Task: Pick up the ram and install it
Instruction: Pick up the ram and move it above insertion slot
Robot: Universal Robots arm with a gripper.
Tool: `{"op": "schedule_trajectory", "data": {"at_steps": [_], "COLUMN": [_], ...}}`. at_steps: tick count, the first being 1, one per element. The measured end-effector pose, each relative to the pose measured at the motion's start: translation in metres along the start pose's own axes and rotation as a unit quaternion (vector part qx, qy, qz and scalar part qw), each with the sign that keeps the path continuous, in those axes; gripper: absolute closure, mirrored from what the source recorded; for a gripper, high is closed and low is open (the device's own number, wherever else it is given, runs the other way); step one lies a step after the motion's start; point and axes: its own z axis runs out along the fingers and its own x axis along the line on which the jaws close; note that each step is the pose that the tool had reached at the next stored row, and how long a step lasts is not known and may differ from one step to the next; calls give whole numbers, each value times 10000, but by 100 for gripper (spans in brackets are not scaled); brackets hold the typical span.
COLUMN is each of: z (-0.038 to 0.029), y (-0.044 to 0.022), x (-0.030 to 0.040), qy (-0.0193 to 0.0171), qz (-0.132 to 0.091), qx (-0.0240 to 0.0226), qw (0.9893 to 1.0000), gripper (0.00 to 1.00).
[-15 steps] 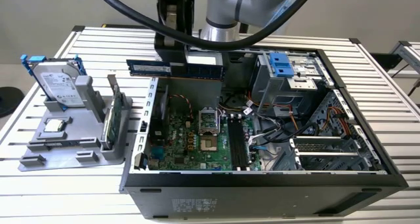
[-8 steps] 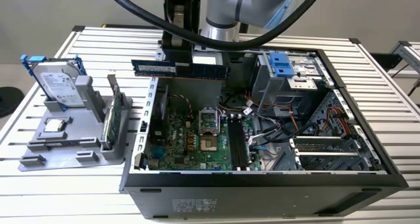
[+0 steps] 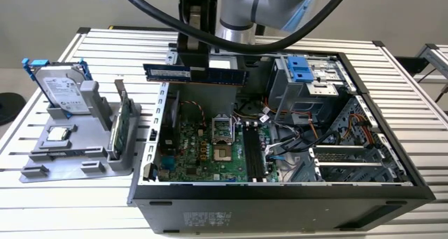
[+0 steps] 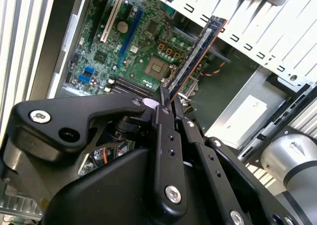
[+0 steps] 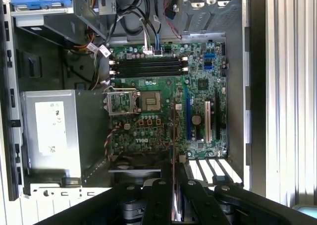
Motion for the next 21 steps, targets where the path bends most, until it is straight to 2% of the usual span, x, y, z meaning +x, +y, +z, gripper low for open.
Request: {"op": "schedule_trajectory", "data": {"at_steps": [21], "z": [0], "y": [104], "x": [7], "qy": [0], "qz": [0], "qx": [0], "qw": [10000], "gripper": [100]}}
